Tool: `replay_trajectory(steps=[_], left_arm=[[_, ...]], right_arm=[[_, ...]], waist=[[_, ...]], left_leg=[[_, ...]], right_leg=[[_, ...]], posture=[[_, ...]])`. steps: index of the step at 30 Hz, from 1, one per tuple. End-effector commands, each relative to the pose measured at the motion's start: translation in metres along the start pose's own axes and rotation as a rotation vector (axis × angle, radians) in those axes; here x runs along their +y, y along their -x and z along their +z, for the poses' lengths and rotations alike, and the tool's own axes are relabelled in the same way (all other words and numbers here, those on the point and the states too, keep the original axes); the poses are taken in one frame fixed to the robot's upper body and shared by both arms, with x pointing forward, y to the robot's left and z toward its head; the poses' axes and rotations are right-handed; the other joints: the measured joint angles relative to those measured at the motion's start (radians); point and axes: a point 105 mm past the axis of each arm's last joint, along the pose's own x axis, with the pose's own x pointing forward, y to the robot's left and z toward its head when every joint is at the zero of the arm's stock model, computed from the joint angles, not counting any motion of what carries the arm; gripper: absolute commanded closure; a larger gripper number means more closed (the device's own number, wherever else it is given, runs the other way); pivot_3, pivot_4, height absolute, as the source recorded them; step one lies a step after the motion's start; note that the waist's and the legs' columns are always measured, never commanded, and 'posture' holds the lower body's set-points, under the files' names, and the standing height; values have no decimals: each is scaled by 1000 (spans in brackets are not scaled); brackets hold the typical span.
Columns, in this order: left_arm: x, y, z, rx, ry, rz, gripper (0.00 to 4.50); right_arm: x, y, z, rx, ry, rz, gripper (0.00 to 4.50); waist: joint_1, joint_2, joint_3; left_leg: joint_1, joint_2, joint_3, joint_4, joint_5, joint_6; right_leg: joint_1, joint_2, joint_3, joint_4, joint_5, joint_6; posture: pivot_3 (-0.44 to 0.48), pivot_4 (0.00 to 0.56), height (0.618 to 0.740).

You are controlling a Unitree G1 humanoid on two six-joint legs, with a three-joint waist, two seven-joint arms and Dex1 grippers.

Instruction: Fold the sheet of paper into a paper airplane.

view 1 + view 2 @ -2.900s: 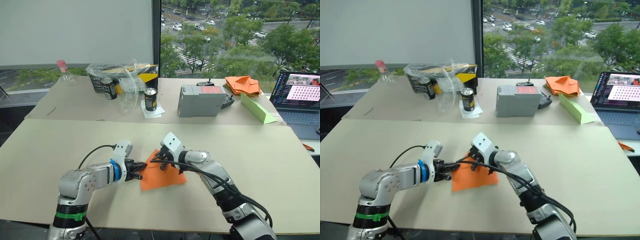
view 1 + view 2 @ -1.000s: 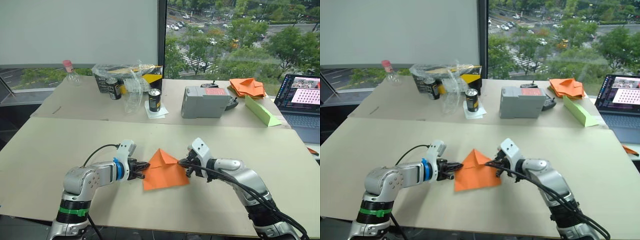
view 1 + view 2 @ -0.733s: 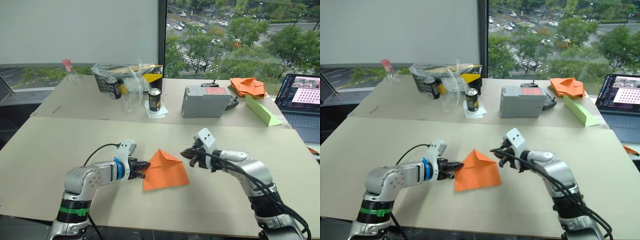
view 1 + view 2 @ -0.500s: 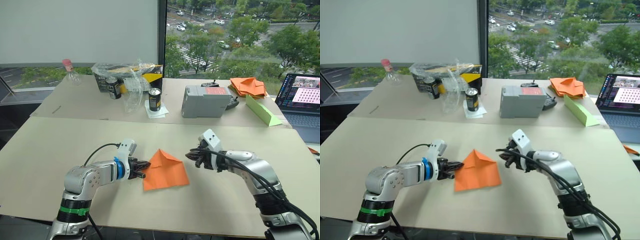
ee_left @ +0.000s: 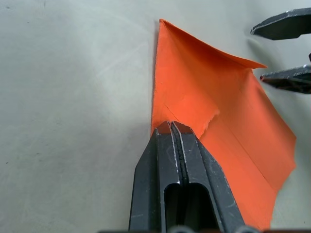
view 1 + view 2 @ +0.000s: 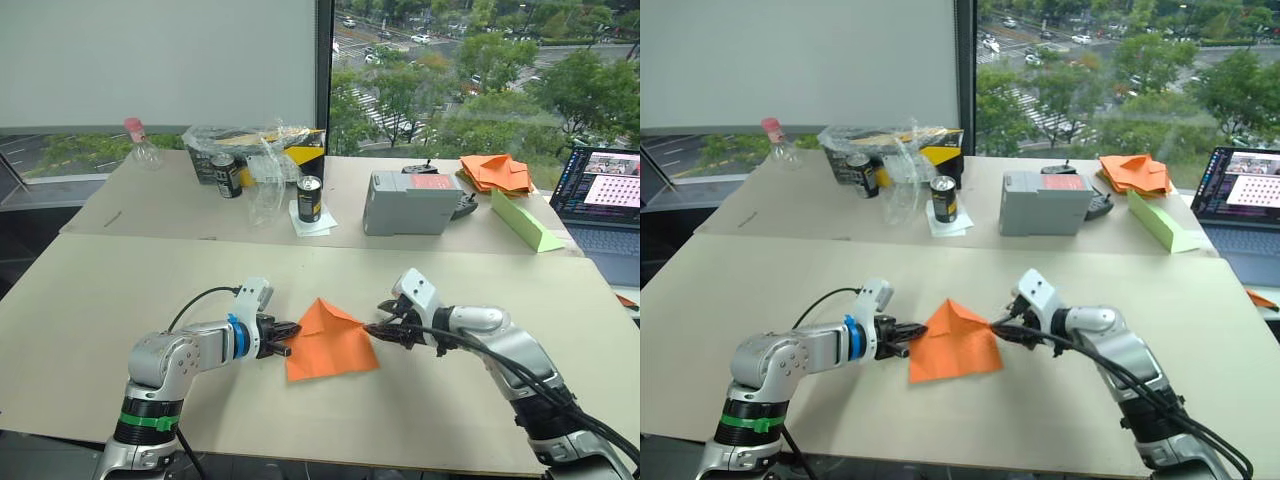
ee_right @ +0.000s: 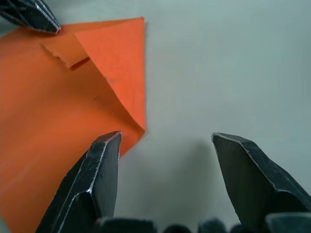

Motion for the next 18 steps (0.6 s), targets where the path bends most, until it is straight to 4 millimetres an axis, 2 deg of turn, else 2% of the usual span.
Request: replay_trajectory(steps=[1, 4, 10, 18], left_arm=[[7, 0, -10, 42, 16, 37, 4500], [7, 0, -10, 42, 16, 37, 4500], [7, 0, -10, 42, 14, 39, 4500], [8, 0, -10, 40, 13, 41, 4500]], right_arm=[[1, 7, 23, -100, 10, 9, 1418], [-2, 8, 23, -101, 38, -11, 2292], [-8, 8, 23, -88, 109, -46, 4383], [-6, 5, 4, 6, 337, -44, 4383]], waist=[[0, 0, 0], [1, 0, 0], [1, 0, 0], [1, 0, 0]], left_leg=[[0, 0, 0, 0, 0, 0], [0, 0, 0, 0, 0, 0], [0, 0, 0, 0, 0, 0], [0, 0, 0, 0, 0, 0]], right_leg=[[0, 0, 0, 0, 0, 0], [0, 0, 0, 0, 0, 0], [0, 0, 0, 0, 0, 0], [0, 0, 0, 0, 0, 0]], posture=[[0, 150, 740], [0, 150, 740], [0, 150, 740], [0, 150, 740]])
